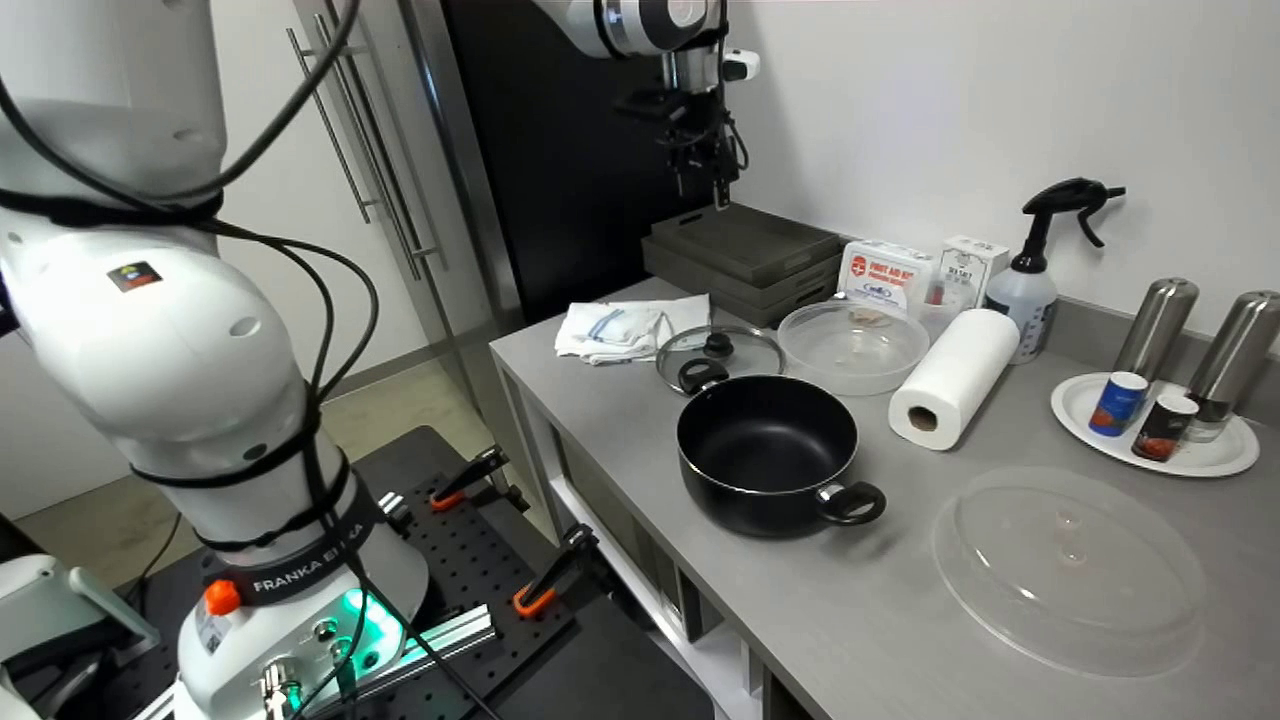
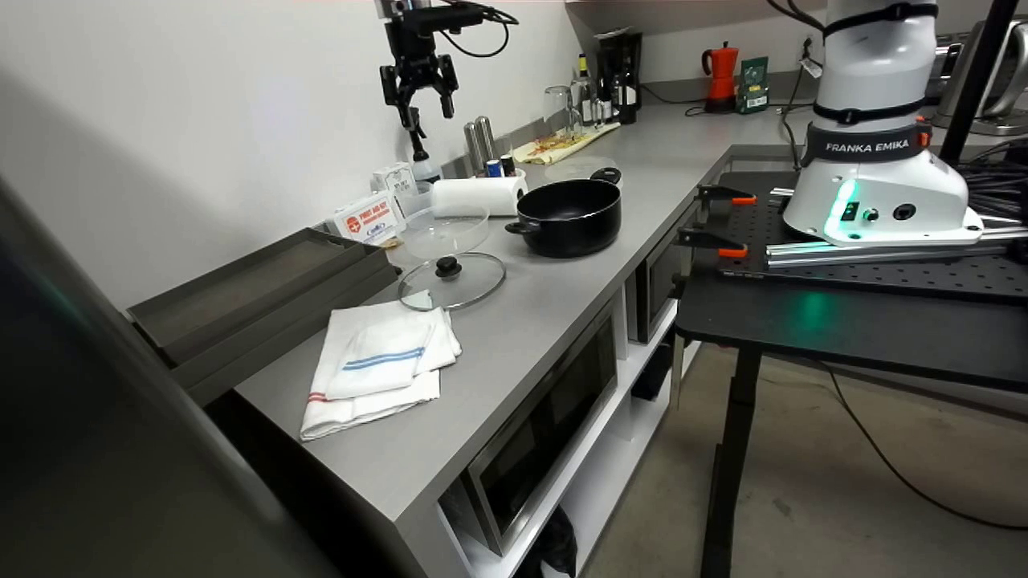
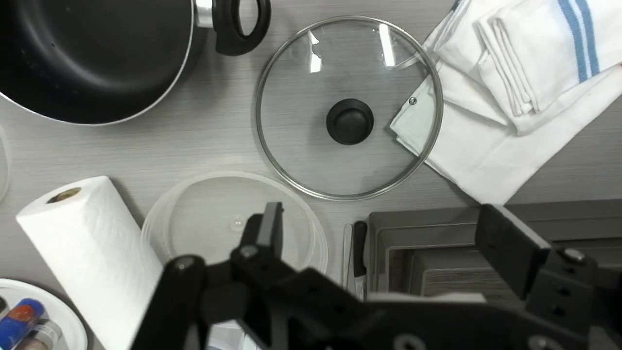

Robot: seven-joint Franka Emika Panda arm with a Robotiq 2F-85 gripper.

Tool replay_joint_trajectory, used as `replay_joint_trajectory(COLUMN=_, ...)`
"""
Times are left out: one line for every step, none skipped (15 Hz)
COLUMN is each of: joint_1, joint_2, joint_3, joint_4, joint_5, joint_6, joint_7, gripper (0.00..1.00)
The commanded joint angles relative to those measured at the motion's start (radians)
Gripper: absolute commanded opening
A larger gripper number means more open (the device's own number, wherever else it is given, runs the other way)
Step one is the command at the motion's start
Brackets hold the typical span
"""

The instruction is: Uncover the pot and put the lid on the table

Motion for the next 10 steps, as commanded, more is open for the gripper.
replay_joint_trajectory(joint_1=-0.034, joint_2=-0.178, joint_3=0.007, joint_4=-0.247, joint_5=0.042, joint_6=0.123, joint_7=-0.041, gripper=1.00)
replay_joint_trajectory(joint_1=-0.044, joint_2=-0.214, joint_3=0.007, joint_4=-0.300, joint_5=0.050, joint_6=0.157, joint_7=-0.051, gripper=1.00)
replay_joint_trajectory(joint_1=-0.057, joint_2=-0.247, joint_3=0.008, joint_4=-0.354, joint_5=0.065, joint_6=0.201, joint_7=-0.075, gripper=1.00)
replay_joint_trajectory(joint_1=-0.040, joint_2=-0.143, joint_3=0.005, joint_4=-0.209, joint_5=0.024, joint_6=0.117, joint_7=-0.026, gripper=1.00)
replay_joint_trajectory(joint_1=-0.049, joint_2=-0.173, joint_3=0.006, joint_4=-0.257, joint_5=0.033, joint_6=0.147, joint_7=-0.039, gripper=1.00)
replay_joint_trajectory(joint_1=-0.056, joint_2=-0.197, joint_3=0.006, joint_4=-0.291, joint_5=0.036, joint_6=0.163, joint_7=-0.047, gripper=1.00)
replay_joint_trajectory(joint_1=-0.060, joint_2=-0.213, joint_3=0.007, joint_4=-0.312, joint_5=0.037, joint_6=0.171, joint_7=-0.050, gripper=1.00)
replay_joint_trajectory(joint_1=-0.061, joint_2=-0.222, joint_3=0.007, joint_4=-0.323, joint_5=0.037, joint_6=0.174, joint_7=-0.050, gripper=1.00)
replay_joint_trajectory(joint_1=-0.061, joint_2=-0.225, joint_3=0.008, joint_4=-0.327, joint_5=0.037, joint_6=0.175, joint_7=-0.050, gripper=1.00)
replay_joint_trajectory(joint_1=-0.060, joint_2=-0.226, joint_3=0.009, joint_4=-0.328, joint_5=0.037, joint_6=0.176, joint_7=-0.050, gripper=1.00)
